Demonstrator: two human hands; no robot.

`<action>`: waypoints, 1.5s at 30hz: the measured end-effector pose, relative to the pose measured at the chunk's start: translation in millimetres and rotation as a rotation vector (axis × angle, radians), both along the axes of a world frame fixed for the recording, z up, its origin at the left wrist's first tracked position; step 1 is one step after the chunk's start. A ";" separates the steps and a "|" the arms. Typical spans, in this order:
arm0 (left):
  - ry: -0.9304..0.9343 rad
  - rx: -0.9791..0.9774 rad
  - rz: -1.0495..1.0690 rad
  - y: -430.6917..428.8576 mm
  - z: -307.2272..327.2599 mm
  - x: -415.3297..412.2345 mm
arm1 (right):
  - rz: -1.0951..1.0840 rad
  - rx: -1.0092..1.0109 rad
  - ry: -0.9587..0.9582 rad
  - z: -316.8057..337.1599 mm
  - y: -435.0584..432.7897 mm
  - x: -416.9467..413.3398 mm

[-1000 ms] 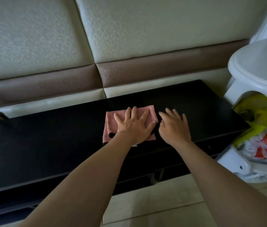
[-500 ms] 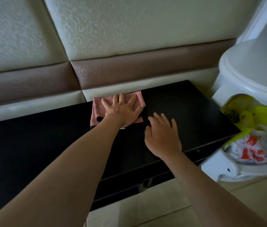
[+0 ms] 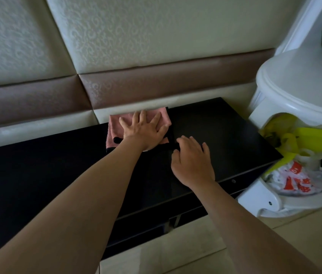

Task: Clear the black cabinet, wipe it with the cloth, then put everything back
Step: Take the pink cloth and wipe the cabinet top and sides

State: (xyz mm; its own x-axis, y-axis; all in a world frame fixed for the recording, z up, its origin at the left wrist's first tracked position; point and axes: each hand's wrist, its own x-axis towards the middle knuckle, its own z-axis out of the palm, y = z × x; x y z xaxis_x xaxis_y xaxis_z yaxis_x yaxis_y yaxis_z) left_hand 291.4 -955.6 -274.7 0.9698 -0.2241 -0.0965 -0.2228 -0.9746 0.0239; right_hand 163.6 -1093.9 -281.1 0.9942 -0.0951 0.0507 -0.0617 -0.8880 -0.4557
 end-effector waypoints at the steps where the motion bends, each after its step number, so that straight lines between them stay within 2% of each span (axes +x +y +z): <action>1: 0.007 0.001 -0.001 1.0 0.5 -5.6 | -0.005 0.009 -0.011 0.7 0.0 0.1; 10: 0.039 0.030 -0.030 5.1 -0.9 -90.4 | -0.015 0.084 0.007 4.9 -3.1 1.1; 15: 0.015 0.025 -0.043 -2.6 -4.4 -142.0 | -0.057 0.187 0.079 14.8 -5.4 1.8; 21: 0.074 0.054 -0.064 -14.2 -1.8 -184.4 | -0.070 0.272 0.127 30.9 -14.7 0.9; 24: 0.080 0.047 -0.063 -17.7 -2.2 -190.7 | -0.065 0.159 0.096 28.5 -27.9 11.2; 27: 0.084 0.041 -0.066 -19.5 -2.8 -183.6 | -0.015 -0.154 0.092 21.0 -46.9 22.4; 29: 0.104 0.026 -0.057 -23.5 -1.2 -171.8 | -0.014 -0.264 0.136 17.0 -58.8 25.5; 33: 0.098 0.006 -0.044 -36.5 2.1 -141.5 | 0.011 -0.278 0.182 11.6 -72.6 24.9; 45: 0.061 0.015 -0.037 -53.3 1.8 -55.2 | 0.039 -0.293 0.070 -4.4 -76.3 24.1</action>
State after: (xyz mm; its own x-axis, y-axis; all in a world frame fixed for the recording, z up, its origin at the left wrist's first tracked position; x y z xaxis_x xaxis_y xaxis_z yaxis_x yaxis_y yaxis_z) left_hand 236.3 -1008.9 -272.9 0.9531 -0.2579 -0.1583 -0.2574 -0.9660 0.0241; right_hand 187.7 -1170.2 -285.5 0.9988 -0.0482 0.0013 -0.0472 -0.9833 -0.1759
